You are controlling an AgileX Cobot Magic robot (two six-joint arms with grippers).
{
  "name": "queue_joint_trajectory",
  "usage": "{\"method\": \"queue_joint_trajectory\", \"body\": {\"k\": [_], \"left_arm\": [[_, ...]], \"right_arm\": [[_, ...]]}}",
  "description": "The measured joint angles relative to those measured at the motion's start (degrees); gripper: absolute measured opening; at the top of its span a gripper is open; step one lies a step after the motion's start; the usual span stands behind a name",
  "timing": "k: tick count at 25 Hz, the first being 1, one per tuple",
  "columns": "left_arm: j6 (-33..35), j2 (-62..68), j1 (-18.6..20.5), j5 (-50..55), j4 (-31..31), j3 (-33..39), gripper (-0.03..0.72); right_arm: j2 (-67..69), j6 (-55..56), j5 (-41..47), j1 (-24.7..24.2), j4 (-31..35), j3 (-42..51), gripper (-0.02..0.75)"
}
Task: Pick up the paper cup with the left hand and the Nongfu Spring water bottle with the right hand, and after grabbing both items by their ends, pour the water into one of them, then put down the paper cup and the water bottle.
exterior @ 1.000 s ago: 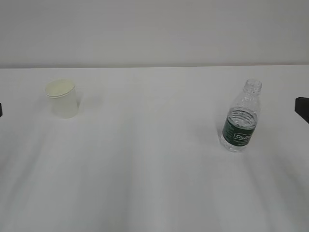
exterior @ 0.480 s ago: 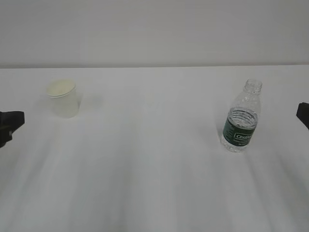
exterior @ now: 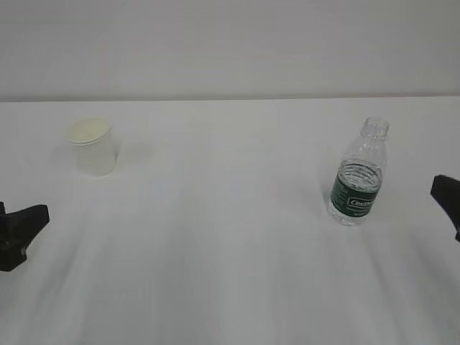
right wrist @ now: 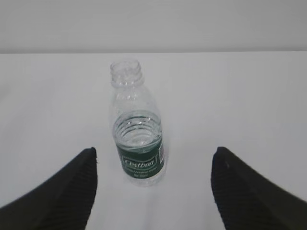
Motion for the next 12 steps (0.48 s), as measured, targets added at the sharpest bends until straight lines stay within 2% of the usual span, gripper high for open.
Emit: {"method": "queue_joint_trajectory", "body": {"k": [5,9,12], "left_arm": [[-2.52,4.10,0.00,-9.34,2.43,5.00,0.484],[-2.86,8.09,0.00,-17.76,4.39,7.87,0.484],[-3.06,10.84,0.00,-21.31,6.63,8.24,0.484]], "right_arm": [[4.65,0.88,-7.19,3.07,0.00,4.61,0.554],[9.35,1.27,-13.83,3.28,-0.51,7.01,0.554],[10.44,2.49,-15.04,3.28,-2.66,7.26,0.554]]}}
